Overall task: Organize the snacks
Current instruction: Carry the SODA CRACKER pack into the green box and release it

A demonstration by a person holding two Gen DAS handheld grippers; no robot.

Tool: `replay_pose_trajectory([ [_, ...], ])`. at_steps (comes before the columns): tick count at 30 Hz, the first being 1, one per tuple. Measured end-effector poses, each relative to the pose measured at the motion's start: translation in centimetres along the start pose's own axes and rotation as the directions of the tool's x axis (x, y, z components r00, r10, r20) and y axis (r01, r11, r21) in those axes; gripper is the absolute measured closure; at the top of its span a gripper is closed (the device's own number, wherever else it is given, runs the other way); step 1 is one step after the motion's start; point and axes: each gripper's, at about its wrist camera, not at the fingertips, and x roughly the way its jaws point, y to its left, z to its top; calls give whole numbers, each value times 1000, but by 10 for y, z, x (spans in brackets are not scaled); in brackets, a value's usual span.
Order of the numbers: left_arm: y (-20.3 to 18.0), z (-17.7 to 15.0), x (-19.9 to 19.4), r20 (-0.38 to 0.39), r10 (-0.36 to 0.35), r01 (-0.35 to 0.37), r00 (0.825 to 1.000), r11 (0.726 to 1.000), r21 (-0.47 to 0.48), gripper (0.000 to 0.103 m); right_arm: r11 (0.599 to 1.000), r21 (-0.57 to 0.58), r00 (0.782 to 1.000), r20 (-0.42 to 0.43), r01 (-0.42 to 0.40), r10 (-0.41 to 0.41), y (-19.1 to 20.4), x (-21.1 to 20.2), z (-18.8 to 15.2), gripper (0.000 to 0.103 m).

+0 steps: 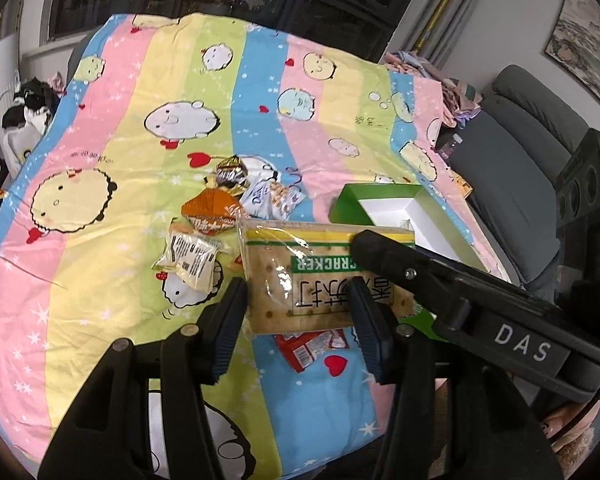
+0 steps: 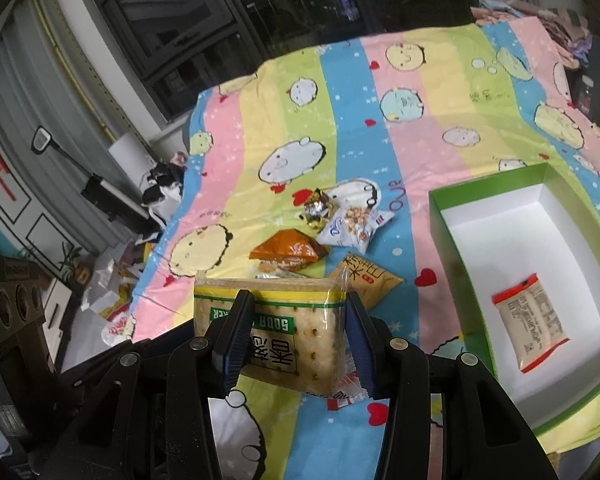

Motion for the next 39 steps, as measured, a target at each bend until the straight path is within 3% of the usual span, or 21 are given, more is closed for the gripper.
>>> replay_pose_trajectory([
  [24, -68, 4, -5, 16, -53, 51, 998, 994, 98, 53, 998, 60, 993, 117, 28, -35, -41, -62, 1, 55],
  [39, -138, 12, 47, -85, -126, 139, 988, 976, 166, 53, 980, 174, 982, 147, 96, -122, -117, -91, 2, 55],
])
